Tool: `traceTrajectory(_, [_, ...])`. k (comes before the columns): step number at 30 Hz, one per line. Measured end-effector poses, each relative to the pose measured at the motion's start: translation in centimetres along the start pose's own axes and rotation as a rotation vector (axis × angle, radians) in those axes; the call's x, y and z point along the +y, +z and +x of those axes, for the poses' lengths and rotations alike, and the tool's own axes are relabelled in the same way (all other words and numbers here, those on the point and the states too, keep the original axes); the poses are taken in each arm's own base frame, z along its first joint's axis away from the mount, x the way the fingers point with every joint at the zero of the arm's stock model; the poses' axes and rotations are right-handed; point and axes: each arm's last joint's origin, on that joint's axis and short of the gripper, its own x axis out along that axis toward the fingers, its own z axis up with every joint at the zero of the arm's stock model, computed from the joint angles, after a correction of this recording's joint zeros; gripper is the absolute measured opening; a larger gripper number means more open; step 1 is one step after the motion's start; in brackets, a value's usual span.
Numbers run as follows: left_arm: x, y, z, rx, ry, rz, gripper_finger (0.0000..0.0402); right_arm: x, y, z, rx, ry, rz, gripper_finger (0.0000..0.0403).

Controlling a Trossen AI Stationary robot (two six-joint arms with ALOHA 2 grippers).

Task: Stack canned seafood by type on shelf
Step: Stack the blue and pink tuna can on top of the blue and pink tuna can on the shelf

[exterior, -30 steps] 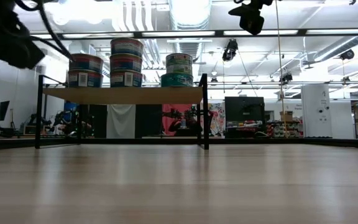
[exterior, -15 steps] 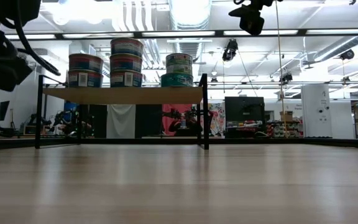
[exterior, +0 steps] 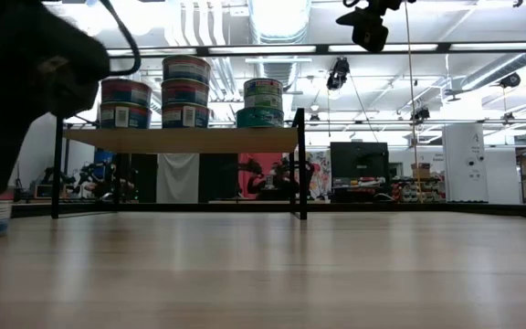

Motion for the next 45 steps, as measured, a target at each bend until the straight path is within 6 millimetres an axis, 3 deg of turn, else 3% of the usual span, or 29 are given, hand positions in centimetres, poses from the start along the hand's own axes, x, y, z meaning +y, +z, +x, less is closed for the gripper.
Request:
traceTrajectory(7, [-0.6,-0.1,-1.5,-0.022,0.041,-0.005,0.0,-0.2,-0.2,0.1,0.007,-0.001,0.003,0.021])
traceTrajectory(15, [1.2,0.3,-4.1,-0.089,0.359,0.003,0.0,-0.7,-0.8,0.6,0.027,-0.006,0.042,0.021])
traceTrajectory(21, [1.6,0.4,-2.8,-0.075,0.341,0.05,0.0,-1.1,-1.4,1.0,0.047,-0.012,0.101,0.021])
traceTrajectory(29, [0.5,0.1,-0.2,-0.055,0.3,0.058,0.0,-1.2,-1.5,1.0,0.051,-0.013,0.12,0.021])
traceTrajectory(36, [-2.5,-0.4,0.7,-0.055,0.215,0.093,0.0,-1.2,-1.5,1.0,0.051,-0.014,0.131,0.021])
traceTrajectory(40, [-5.9,-0.4,0.2,-0.142,0.09,0.231,0.0,-1.2,-1.5,1.0,0.051,-0.014,0.132,0.021])
traceTrajectory(43, [-8.9,-0.6,-1.7,-0.226,0.007,0.409,0.0,-1.1,-1.6,1.1,0.055,-0.011,0.143,0.021])
traceTrajectory(45, [-9.8,-0.7,-3.2,-0.275,0.027,0.489,0.0,-1.1,-1.7,1.3,0.062,-0.008,0.154,0.021])
